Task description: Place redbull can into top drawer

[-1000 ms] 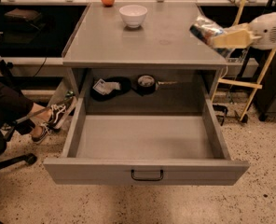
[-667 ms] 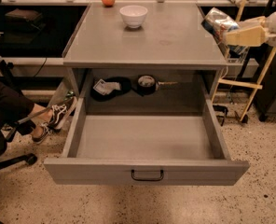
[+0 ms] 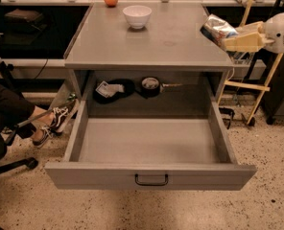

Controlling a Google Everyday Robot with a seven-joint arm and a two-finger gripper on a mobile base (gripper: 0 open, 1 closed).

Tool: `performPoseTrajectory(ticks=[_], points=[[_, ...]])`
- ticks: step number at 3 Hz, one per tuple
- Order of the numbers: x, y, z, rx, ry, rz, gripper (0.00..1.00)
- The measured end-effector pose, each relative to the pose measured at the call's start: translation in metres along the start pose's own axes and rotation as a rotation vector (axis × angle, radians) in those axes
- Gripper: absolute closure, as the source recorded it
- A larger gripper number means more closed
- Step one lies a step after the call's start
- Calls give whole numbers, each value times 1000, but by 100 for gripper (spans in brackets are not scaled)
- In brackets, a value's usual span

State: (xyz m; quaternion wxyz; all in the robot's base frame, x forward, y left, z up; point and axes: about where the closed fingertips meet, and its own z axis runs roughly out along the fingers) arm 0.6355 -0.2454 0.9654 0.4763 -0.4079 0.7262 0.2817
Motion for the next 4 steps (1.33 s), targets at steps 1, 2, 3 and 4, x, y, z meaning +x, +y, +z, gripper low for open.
performPoseTrajectory(ticks=[1,2,3,4], points=[[-10,18,-19,133,56,-165,100],[-44,61,-63,340,165,-449,100],[-56,84,-73,428,224,-527,100],[-56,84,-73,428,224,-527,100]])
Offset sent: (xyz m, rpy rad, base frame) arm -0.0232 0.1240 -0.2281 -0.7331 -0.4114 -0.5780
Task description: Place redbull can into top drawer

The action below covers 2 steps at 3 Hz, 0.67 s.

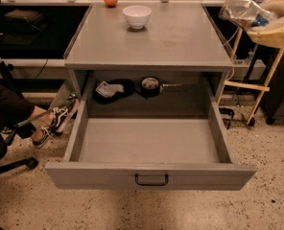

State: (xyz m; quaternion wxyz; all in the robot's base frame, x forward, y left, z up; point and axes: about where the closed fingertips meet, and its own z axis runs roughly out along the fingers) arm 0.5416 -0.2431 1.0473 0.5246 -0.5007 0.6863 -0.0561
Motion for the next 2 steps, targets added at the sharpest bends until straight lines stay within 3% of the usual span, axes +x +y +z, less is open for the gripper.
performPoseTrajectory(ticks=[1,2], points=[[4,28,24,-21,3,-21,100],[-21,72,52,9,20,-127,100]])
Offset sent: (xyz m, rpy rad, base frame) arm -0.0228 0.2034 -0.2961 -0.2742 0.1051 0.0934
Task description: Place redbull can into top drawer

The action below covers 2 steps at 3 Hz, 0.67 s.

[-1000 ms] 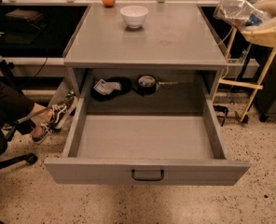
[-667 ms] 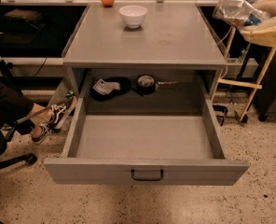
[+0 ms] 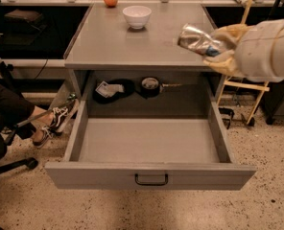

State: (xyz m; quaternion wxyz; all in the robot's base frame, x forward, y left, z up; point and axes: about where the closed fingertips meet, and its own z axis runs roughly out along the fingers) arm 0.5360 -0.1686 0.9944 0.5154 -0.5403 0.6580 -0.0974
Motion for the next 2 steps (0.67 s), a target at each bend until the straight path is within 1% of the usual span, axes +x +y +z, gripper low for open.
performPoseTrajectory(ticks=[1,2], points=[[-25,46,37,13,69,-107,100],[-17,83,60,-43,107,-127,100]])
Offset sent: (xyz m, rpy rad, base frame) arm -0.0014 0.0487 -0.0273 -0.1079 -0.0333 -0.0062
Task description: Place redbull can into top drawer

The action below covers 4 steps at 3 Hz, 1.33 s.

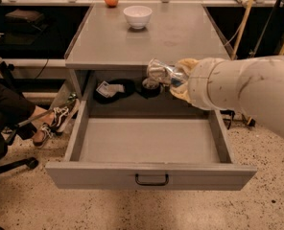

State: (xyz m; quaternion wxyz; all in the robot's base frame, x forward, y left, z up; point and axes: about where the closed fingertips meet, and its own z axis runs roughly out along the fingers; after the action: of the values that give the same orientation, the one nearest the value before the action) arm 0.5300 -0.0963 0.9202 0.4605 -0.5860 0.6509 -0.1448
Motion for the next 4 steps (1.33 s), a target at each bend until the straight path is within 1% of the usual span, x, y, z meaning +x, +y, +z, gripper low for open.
performPoseTrajectory(ticks=[1,2,3,4], points=[[-4,0,4,-2,-4,-21,100],[1,44,58,-141,-26,-64,100],[-1,107,137,-388,-107,-108,100],[17,174,200,-643,-158,-141,100]])
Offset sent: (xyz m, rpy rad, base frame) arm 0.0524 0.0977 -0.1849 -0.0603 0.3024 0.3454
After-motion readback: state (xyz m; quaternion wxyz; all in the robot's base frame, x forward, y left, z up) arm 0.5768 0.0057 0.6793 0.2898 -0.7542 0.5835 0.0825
